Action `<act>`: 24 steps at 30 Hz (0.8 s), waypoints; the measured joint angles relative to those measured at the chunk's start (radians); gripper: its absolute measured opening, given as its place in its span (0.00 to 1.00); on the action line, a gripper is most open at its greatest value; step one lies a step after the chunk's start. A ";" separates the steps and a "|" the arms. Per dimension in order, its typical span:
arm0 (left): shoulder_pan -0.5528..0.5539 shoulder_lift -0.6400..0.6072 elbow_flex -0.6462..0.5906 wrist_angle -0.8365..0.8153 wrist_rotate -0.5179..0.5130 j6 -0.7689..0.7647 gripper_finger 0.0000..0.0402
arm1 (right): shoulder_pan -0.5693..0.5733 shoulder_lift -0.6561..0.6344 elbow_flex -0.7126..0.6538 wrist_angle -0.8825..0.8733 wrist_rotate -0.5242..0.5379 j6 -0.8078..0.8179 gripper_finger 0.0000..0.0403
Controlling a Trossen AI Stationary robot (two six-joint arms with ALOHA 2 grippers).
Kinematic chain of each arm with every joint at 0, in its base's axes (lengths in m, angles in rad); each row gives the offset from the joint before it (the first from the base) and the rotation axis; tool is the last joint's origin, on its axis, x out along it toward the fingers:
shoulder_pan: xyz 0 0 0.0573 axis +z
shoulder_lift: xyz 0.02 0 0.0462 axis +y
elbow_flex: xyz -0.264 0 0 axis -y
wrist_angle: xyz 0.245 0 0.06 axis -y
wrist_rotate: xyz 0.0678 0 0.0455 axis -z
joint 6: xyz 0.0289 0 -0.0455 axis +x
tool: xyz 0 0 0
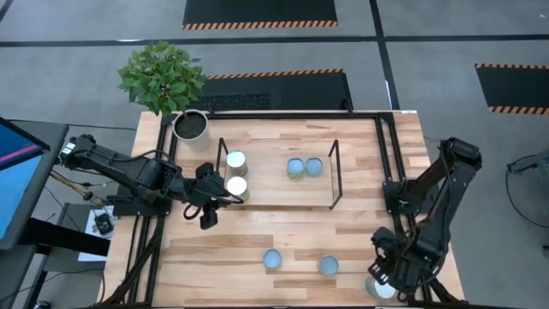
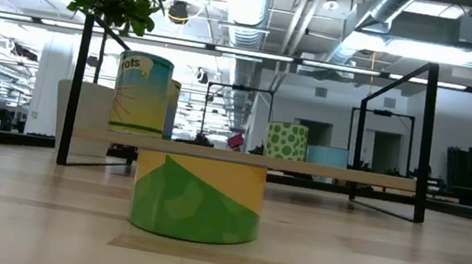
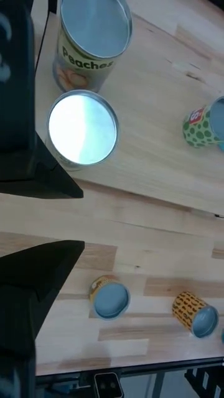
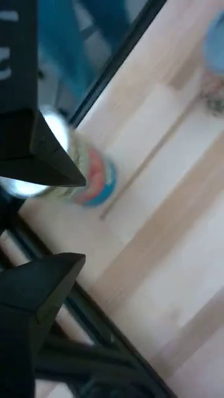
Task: Pick and place cans onto a shelf
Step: Put the canned tomatoes on the shelf
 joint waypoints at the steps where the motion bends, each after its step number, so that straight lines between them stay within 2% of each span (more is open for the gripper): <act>1: 0.000 0.000 0.000 0.000 0.000 0.000 0.26 | 0.005 0.010 0.000 0.005 -0.016 -0.014 0.52; 8: 0.000 0.000 0.000 0.000 -0.006 0.000 0.26 | 0.036 0.080 -0.001 0.144 -0.073 -0.110 0.51; 18: 0.000 0.000 0.000 0.000 -0.007 0.000 0.26 | 0.038 0.164 0.007 0.161 -0.120 -0.094 0.50; 21: 0.000 0.000 0.000 0.000 -0.006 0.000 0.26 | 0.033 0.170 0.006 0.176 -0.124 -0.095 0.46; 24: 0.000 0.000 0.000 0.000 -0.004 0.000 0.26 | 0.018 0.166 0.004 0.182 -0.127 -0.097 0.34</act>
